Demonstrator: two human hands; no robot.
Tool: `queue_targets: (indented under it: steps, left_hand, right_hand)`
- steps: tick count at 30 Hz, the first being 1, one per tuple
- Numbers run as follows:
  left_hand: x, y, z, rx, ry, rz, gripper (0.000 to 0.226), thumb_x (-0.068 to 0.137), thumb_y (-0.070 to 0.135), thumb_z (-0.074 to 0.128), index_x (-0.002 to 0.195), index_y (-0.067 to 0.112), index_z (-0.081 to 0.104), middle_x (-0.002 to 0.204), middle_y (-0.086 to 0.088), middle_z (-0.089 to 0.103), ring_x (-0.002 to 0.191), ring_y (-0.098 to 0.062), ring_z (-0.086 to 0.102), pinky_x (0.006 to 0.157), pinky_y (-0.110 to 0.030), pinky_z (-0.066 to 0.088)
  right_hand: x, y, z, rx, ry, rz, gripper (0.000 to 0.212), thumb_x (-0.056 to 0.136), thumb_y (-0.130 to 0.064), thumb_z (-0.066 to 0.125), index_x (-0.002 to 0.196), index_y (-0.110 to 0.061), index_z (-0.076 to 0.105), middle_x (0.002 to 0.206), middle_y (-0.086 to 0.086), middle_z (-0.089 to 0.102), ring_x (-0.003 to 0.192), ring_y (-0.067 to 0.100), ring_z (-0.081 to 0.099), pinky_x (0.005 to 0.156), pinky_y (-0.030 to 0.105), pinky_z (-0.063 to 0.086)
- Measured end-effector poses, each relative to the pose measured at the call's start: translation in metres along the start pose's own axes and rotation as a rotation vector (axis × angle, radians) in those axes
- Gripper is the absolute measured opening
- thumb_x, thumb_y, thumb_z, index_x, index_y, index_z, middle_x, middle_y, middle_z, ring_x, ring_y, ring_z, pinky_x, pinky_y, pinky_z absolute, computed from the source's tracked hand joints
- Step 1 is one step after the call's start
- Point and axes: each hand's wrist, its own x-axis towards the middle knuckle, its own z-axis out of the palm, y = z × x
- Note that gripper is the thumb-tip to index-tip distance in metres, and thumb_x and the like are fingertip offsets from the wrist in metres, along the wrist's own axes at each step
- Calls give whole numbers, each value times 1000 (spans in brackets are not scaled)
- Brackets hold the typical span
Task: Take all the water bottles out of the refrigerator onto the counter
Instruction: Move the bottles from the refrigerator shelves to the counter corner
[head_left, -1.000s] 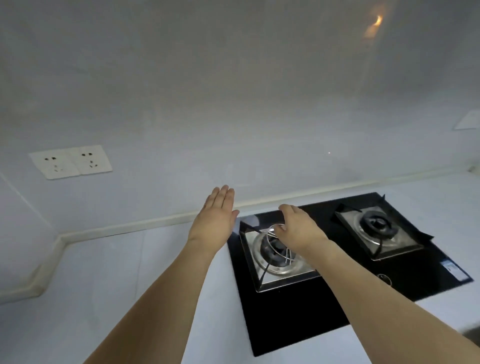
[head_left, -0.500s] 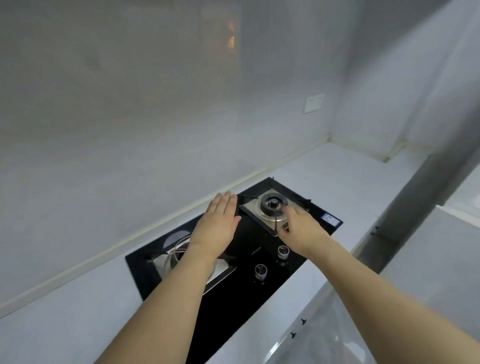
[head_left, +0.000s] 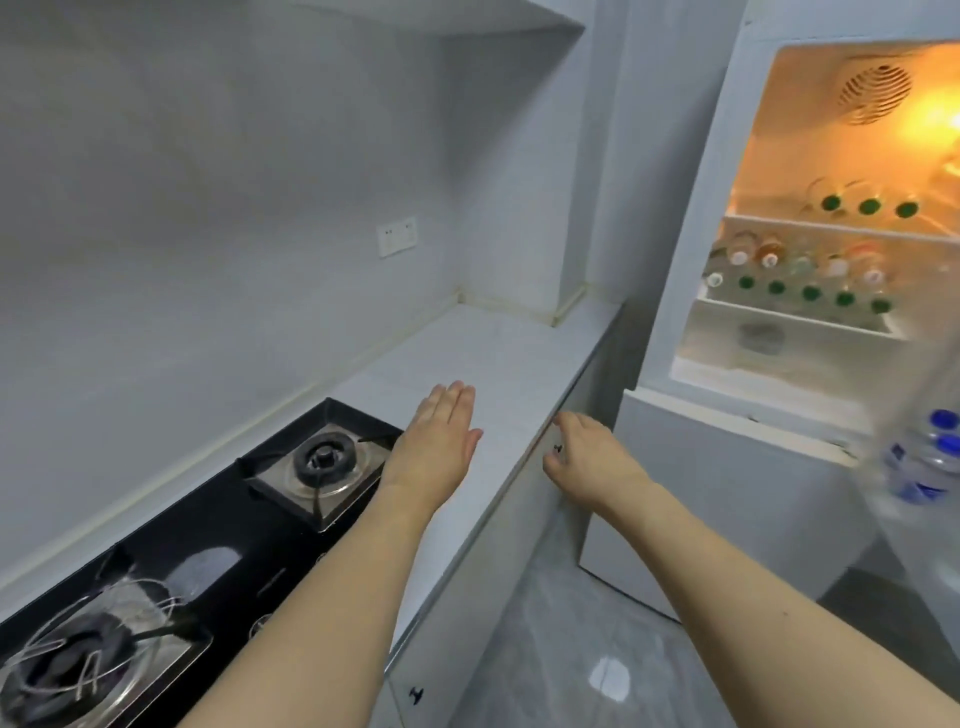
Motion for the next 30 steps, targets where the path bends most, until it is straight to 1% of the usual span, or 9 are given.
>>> queue_targets:
  steps: [4, 9, 13, 16, 21, 25, 30]
  left_hand:
    - [35, 50, 20, -48, -15, 87, 58, 106, 36, 32, 155, 10, 17, 162, -6, 18, 151, -23, 10, 121, -31, 11]
    - [86, 90, 41, -49, -30, 187, 57, 106, 35, 33, 155, 9, 20, 161, -9, 21, 150, -25, 14, 120, -30, 9]
    - [131, 109, 61, -79, -24, 225, 55, 105, 34, 36, 154, 10, 24, 160, -8, 25, 150, -25, 17, 121, -34, 17]
    - [177, 126, 79, -106, -22, 253, 55, 105, 34, 36, 154, 11, 25, 160, -6, 25, 150, -24, 17, 120, -36, 23]
    - [245, 149, 104, -135, -26, 317, 56, 105, 35, 37, 154, 11, 23, 161, -6, 24, 150, -23, 15, 121, -34, 20]
    - [319, 164, 117, -183, -23, 343, 57, 105, 35, 36, 155, 14, 19, 162, -2, 19, 151, -19, 12, 121, -33, 21]
    - [394, 191, 125, -241, 18, 378, 56, 105, 33, 37, 155, 13, 21, 162, -2, 21, 150, -19, 14, 121, -34, 22]
  right_hand:
    - [1, 59, -21, 44, 4, 104, 47, 96, -29, 47, 136, -4, 40, 138, 16, 45, 126, 30, 43, 102, 34, 36]
    - [12, 119, -40, 72, 16, 201, 55, 98, -29, 45, 145, -5, 31, 145, 15, 40, 133, 29, 38, 107, 35, 33]
    - [32, 155, -48, 86, 55, 260, 50, 97, -28, 45, 141, -7, 35, 143, 13, 42, 131, 28, 39, 105, 36, 35]
    - [60, 185, -53, 78, 96, 300, 50, 96, -29, 46, 140, -7, 36, 143, 12, 44, 131, 28, 40, 105, 37, 35]
    - [107, 224, -61, 73, 112, 339, 54, 96, -29, 47, 143, -7, 34, 145, 11, 43, 133, 27, 40, 106, 34, 34]
    - [159, 264, -86, 74, 155, 383, 54, 96, -28, 46, 144, -7, 34, 147, 10, 41, 134, 26, 39, 107, 34, 33]
    - [208, 304, -114, 67, 218, 444, 54, 96, -29, 47, 144, -8, 34, 148, 9, 41, 134, 26, 39, 106, 33, 33]
